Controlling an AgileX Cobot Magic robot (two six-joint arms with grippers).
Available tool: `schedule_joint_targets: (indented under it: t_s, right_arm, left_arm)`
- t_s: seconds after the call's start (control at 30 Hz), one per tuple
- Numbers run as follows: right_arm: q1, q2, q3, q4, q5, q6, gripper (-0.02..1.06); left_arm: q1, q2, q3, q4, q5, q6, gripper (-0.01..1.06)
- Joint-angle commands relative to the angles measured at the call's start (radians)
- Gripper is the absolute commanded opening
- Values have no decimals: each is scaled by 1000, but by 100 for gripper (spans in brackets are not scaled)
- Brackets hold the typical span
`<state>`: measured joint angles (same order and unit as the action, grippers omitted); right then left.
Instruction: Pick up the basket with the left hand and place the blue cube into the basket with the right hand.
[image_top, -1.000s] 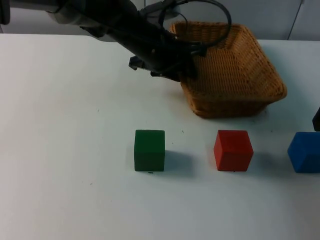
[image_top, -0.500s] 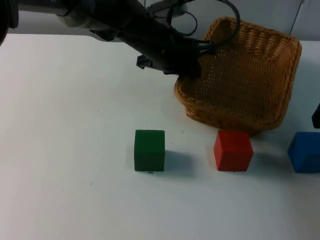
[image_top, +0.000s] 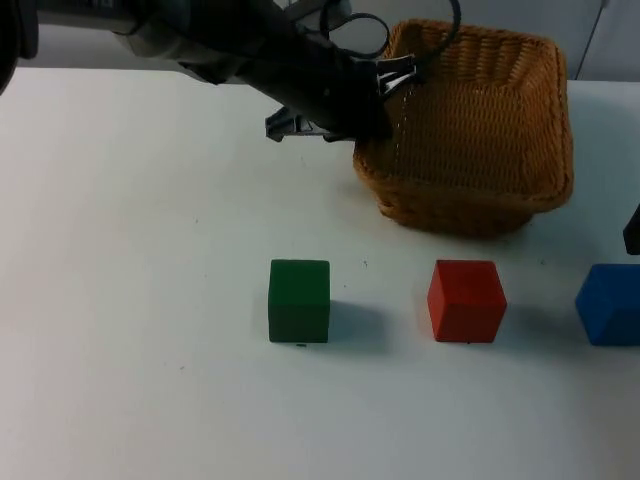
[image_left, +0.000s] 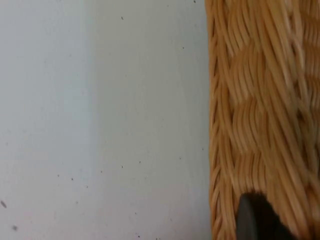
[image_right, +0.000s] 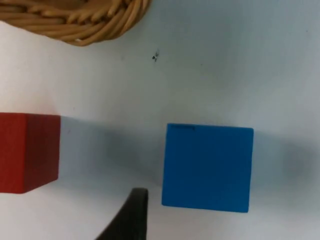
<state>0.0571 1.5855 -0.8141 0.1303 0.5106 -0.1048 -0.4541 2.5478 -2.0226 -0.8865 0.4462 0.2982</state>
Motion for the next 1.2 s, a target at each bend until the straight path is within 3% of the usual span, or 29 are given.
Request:
schedule_joint_targets:
  t_s: [0.0,0.27,0.43,0.63,0.83,1.17]
  right_arm:
    - [3,0,-6,2,-10,-1,103]
    - [3,0,-6,2,-10,-1,103]
    - [3,0,-6,2,-7,-1,103]
    - [3,0,-6,2,-12,-1,103]
    - [3,0,-6,3,-13,-1,103]
    - [3,0,-6,31,3,-1,103]
  left_arm:
    - [-5,-24,-3,-23,2,-48,0]
    - [24,-111,-1,-15,52,-177,0]
    - [43,-189,44,75,69,-289,0]
    - [65,-290,206,89,65,-298,0]
    - [94,-431,439,126,-27,-298,0]
    - [194,-747,841,128,-91,-163,0]
